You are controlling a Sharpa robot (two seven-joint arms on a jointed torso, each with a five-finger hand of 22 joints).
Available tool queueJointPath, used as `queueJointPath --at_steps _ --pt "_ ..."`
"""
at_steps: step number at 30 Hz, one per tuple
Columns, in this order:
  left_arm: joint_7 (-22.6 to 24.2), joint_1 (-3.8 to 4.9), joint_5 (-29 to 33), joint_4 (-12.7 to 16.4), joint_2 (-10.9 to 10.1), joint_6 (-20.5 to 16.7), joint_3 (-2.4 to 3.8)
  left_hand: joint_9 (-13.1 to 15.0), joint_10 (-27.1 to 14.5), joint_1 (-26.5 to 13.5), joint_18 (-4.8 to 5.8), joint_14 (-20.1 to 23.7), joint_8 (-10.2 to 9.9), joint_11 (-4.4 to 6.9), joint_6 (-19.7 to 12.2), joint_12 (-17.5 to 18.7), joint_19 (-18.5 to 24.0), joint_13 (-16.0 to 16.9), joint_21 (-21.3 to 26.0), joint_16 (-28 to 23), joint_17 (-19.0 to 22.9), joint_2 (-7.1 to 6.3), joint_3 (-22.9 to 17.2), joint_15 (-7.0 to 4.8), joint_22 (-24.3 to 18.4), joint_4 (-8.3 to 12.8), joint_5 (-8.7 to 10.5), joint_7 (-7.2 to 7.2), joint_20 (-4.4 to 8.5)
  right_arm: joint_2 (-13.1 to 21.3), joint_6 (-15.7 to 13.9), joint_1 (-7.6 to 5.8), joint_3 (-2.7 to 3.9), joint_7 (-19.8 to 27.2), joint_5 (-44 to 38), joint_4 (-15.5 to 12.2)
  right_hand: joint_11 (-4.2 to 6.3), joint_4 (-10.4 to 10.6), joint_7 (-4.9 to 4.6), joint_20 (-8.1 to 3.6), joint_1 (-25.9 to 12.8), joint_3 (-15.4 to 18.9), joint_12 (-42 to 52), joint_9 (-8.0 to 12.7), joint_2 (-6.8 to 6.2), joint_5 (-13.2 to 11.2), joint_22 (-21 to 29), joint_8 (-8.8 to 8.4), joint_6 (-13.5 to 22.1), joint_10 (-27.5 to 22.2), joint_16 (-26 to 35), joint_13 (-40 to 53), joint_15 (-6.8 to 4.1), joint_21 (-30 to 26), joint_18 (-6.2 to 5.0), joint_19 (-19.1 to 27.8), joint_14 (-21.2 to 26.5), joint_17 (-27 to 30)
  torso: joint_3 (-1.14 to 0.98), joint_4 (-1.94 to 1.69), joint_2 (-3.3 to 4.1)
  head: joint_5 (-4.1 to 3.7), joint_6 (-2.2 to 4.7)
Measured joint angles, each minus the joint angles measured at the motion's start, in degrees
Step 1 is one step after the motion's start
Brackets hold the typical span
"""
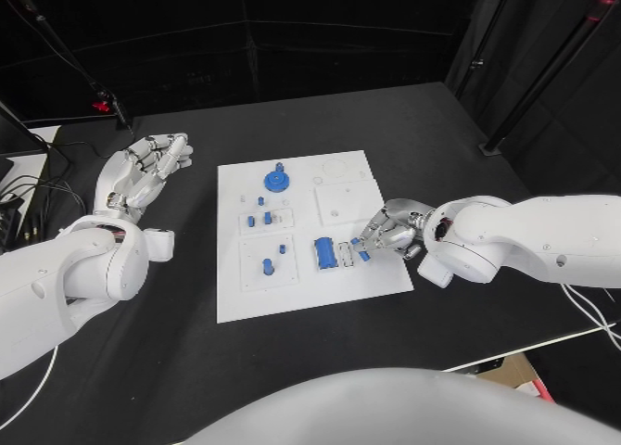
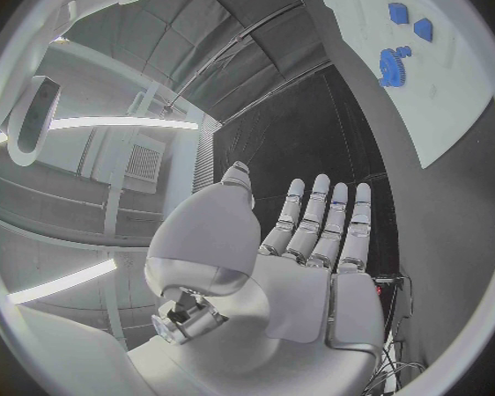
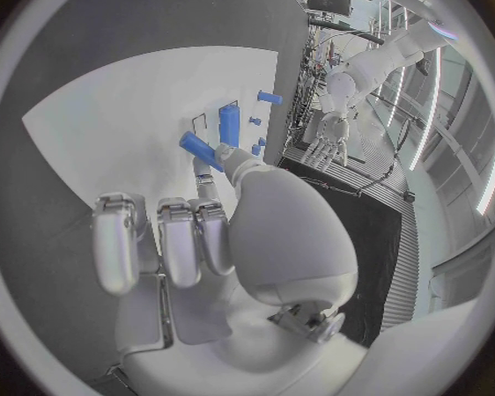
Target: Assemble the parts on the task board
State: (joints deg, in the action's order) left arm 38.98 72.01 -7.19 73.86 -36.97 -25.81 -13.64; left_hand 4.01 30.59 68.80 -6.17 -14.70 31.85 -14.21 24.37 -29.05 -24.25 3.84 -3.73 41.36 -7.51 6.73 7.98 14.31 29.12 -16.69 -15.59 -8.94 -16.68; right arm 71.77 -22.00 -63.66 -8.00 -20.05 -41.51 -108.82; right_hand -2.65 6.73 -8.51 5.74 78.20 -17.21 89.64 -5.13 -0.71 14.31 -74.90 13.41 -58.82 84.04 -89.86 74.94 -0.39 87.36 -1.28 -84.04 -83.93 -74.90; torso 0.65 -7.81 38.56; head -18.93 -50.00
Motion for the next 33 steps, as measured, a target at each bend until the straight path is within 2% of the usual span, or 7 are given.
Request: queueJointPath --at_steps 4,5,12,24,30,33 --pt "0.0 0.0 0.0 0.0 0.2 0.1 0.0 0.0 0.0 0.0 0.0 0.0 0.0 0.0 0.0 0.0 0.0 0.0 0.0 0.2 0.0 0.0 0.0 0.0 0.0 0.0 -0.23 0.0 0.0 -1.1 0.2 -0.02 0.01 -0.7 1.9 1.2 0.0 0.8 0.51 0.0 -0.9 1.1 0.0 0.0 0.35 0.3 0.0 -0.76 -0.7 0.0 0.0 0.0 0.0 0.0 0.0 0.0 0.0 0.0 -0.01 0.0 -0.01 -0.03 0.0" --pt "0.0 0.0 0.0 0.0 0.2 0.1 0.0 0.0 0.0 0.0 0.0 0.0 0.0 0.0 0.0 0.0 0.0 0.0 0.0 0.2 0.0 0.0 0.0 0.0 0.0 0.0 -0.23 0.0 0.0 -1.4 0.3 -0.02 0.01 -0.9 2.1 1.4 0.0 1.0 0.88 0.0 -1.3 1.3 0.0 0.0 0.16 0.3 0.0 -0.79 -1.3 0.0 0.0 0.0 -0.01 0.0 0.0 0.0 0.0 0.0 -0.01 0.0 -0.01 -0.03 0.0" --pt "0.0 0.0 0.0 -0.1 0.2 0.1 0.0 0.0 0.0 0.0 0.0 0.0 0.0 0.0 0.0 0.0 0.0 0.0 0.0 0.2 0.1 0.0 0.0 0.0 0.0 0.0 -0.23 0.0 0.0 -3.2 0.9 -0.02 0.01 -2.9 2.8 2.5 0.0 1.3 1.13 0.0 -1.6 1.9 0.0 0.2 0.37 0.3 0.0 -1.29 -1.7 0.0 0.0 0.0 -0.01 -0.2 -0.01 0.0 0.0 0.0 -0.01 0.0 -0.01 0.16 0.0" --pt "0.0 0.0 0.0 -0.1 0.2 0.2 0.0 0.0 0.0 0.0 0.0 0.0 0.0 0.0 0.0 0.0 0.0 0.0 0.0 0.2 0.0 0.0 0.0 0.0 0.0 0.0 -0.23 0.0 0.0 -3.5 0.9 -0.04 0.01 -4.6 2.5 2.4 0.0 2.2 1.28 0.0 -2.0 2.9 0.0 0.3 0.81 0.3 0.0 -1.67 -2.0 0.0 0.0 0.0 -0.01 -0.2 -0.01 0.0 0.0 0.0 0.0 0.04 -0.03 0.42 0.0" --pt "0.0 0.0 0.0 -0.2 0.4 0.2 0.0 0.0 0.0 0.0 -0.01 0.0 0.0 0.0 0.0 0.0 0.0 0.0 0.0 0.2 0.0 0.0 0.0 0.0 0.0 0.0 -0.23 0.0 0.0 -3.6 0.9 -0.04 0.0 -5.3 1.6 2.0 0.0 3.3 2.26 0.0 -3.1 4.2 0.0 0.3 0.81 0.3 0.0 -2.5 -3.2 0.0 0.0 0.0 -0.01 -0.4 -0.01 0.0 0.0 0.0 -0.02 0.04 -0.04 0.43 0.0" --pt "0.0 0.0 0.0 -0.2 0.4 0.3 0.0 0.0 0.0 0.0 0.0 0.0 0.0 0.0 0.0 0.0 0.0 0.0 0.0 0.2 0.0 0.0 0.0 0.0 0.0 0.0 -0.23 0.0 0.0 -3.8 0.9 -0.04 0.0 -5.5 0.8 1.8 0.0 3.7 2.41 0.0 -3.1 4.9 0.0 0.3 0.83 -0.2 0.0 -2.58 -3.3 0.0 0.0 0.0 -0.01 -0.4 -0.01 0.0 0.0 0.0 -0.03 0.04 -0.04 0.51 0.0"
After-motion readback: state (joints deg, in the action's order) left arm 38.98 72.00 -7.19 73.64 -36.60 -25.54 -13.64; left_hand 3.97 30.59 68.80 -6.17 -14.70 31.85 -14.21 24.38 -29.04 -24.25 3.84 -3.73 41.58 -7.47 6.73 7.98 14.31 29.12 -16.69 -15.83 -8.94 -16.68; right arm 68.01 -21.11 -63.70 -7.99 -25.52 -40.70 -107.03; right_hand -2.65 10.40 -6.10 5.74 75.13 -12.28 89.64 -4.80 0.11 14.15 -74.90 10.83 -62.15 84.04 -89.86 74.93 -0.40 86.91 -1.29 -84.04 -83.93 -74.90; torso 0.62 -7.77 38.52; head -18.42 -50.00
